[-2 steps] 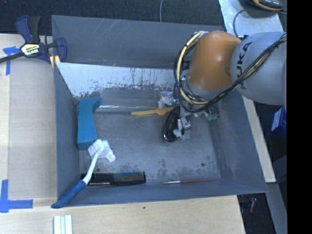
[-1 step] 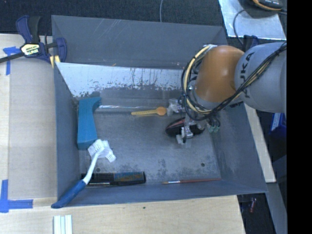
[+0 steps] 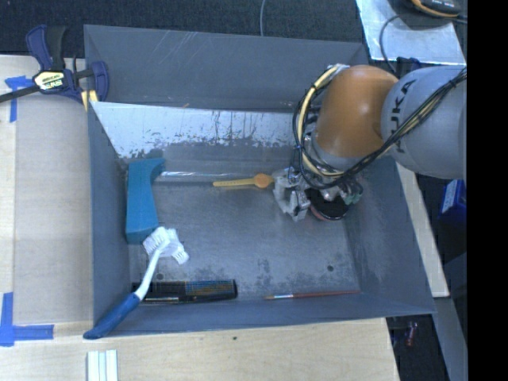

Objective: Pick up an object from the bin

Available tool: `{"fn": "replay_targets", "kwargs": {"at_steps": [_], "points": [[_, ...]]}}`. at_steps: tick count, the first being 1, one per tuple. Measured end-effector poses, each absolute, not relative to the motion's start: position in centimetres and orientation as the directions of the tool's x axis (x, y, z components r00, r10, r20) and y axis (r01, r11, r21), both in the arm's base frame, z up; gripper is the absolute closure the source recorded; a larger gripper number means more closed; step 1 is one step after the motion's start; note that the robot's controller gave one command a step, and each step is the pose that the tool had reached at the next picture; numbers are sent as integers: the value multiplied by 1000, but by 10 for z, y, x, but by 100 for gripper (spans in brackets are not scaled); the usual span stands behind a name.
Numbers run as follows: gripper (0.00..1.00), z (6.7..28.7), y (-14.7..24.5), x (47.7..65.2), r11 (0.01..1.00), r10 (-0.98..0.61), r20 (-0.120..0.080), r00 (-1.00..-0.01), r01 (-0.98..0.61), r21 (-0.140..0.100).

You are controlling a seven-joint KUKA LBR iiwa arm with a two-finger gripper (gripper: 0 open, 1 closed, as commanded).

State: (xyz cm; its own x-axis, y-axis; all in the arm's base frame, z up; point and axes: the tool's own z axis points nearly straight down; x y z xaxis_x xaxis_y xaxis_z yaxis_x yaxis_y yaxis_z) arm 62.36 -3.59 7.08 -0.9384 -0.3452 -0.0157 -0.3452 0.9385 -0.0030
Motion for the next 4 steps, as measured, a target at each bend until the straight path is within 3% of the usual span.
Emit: {"fn": "replay_targets", "kwargs": {"at_steps": [1,2,3,4], "points": [[100,71,-36,624,939,-345,-16,-938,-345,-3],[100,71,-109,608,946,-325,-18,-946,-325,1],[100,72,-109,576,971,-238,-19,-971,-238,1],[100,71,-124,606,958,-285,-21,-958,-285,7]]}}
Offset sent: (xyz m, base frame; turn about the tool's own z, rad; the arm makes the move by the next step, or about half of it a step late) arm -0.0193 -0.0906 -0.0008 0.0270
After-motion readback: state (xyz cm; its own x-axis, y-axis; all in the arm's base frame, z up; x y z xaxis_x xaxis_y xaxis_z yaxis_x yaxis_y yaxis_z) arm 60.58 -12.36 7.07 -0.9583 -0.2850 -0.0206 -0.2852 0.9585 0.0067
